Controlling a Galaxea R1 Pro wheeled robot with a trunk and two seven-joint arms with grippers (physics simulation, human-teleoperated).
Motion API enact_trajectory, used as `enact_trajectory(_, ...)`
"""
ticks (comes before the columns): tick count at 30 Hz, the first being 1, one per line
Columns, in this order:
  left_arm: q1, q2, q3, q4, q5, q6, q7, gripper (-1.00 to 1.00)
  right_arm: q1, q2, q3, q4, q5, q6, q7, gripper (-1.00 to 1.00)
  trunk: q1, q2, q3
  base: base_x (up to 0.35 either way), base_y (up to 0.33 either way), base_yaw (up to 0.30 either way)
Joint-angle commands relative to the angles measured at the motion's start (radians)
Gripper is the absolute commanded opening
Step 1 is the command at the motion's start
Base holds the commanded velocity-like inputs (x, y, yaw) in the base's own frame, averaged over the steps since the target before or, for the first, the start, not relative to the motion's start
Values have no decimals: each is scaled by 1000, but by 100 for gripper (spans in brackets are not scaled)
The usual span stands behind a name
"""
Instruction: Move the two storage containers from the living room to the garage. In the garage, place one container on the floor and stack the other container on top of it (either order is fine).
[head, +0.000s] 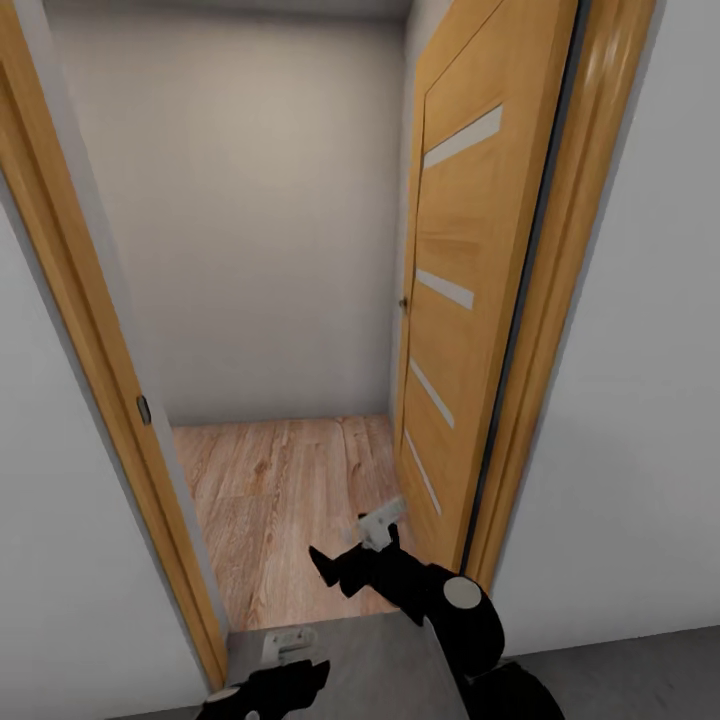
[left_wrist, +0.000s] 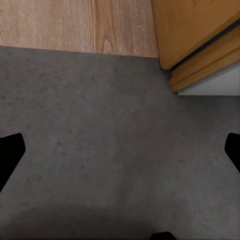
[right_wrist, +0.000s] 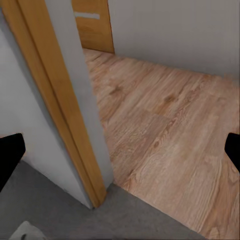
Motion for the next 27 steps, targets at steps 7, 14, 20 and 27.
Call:
enact_trajectory(7, 0, 7, 3, 22, 1, -10, 0, 100, -9, 0, -72, 0, 0, 10, 141, 100, 0, 0, 0, 0, 0, 0)
enact_trajectory(14, 0, 7, 2, 26, 1, -57, 0, 100, -10, 0, -78, 0, 0, -15, 63, 100, 0, 0, 0, 0, 0, 0)
enact_trajectory(20, 0, 6, 1, 21, 2, -64, 0, 100, -10, 0, -77, 1, 0, -24, 14, 100, 0, 0, 0, 3, -21, 0)
enact_trajectory(27, 0, 6, 0, 24, 3, -64, -1, 100, -10, 0, -75, 1, -1, -17, 9, 100, 0, 0, 0, 95, -257, 24)
